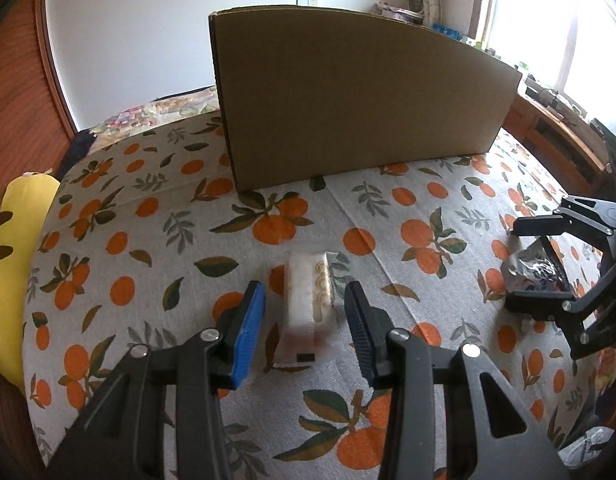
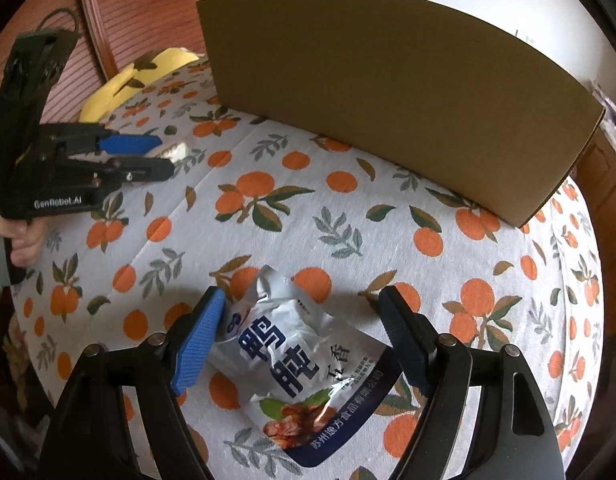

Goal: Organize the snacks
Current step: 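Grasp the white wrapped bar with the left tool while the right tool grasps the duck-snack pouch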

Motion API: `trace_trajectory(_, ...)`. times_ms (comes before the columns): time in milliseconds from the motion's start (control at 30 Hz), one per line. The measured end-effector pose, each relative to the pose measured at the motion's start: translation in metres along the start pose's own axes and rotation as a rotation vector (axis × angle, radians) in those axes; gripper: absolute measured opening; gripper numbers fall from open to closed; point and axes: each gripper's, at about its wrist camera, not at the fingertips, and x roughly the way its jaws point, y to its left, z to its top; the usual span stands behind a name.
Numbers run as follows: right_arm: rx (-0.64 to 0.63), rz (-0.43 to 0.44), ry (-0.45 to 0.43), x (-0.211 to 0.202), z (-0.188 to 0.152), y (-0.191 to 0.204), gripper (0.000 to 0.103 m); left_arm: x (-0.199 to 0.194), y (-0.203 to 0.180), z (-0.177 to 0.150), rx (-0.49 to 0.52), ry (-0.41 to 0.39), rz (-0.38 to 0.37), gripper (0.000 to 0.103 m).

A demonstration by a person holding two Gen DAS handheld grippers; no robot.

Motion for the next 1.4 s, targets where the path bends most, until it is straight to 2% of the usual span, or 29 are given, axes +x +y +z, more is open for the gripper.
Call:
trace_trajectory(167, -0.011, 0.016, 0.014, -0.005, -0.004, 0.001, 0.08, -0.001, -0.001, -0.002, 0.002, -0.01, 0.013, 0.035)
trace_trajectory(367, 0.044, 0.093, 0.013, -0.014, -0.005, -0.009, 0.08, -0.003, -0.001, -0.002, 0.008, -0.011, 0.018, 0.022)
trace_trajectory(833, 0.001, 0.151, 0.091, -0.026, -0.018, 0.003, 0.08, -0.002, 0.003, -0.002, -0.012, -0.012, 0.003, 0.023)
trace_trajectory(1000, -0.036, 0.137, 0.104, -0.029, -0.02, 0.009, 0.08, -0.002, 0.002, -0.002, -0.006, -0.012, 0.01, 0.023)
trace_trajectory(1200, -0.113, 0.041, 0.128, -0.023, -0.023, 0.017, 0.08, -0.001, 0.001, -0.002, -0.007, -0.012, 0.009, 0.023)
trace_trajectory(1400, -0.057, 0.025, 0.124, -0.017, -0.02, 0.007, 0.08, -0.002, 0.002, -0.002, -0.007, -0.012, 0.009, 0.023)
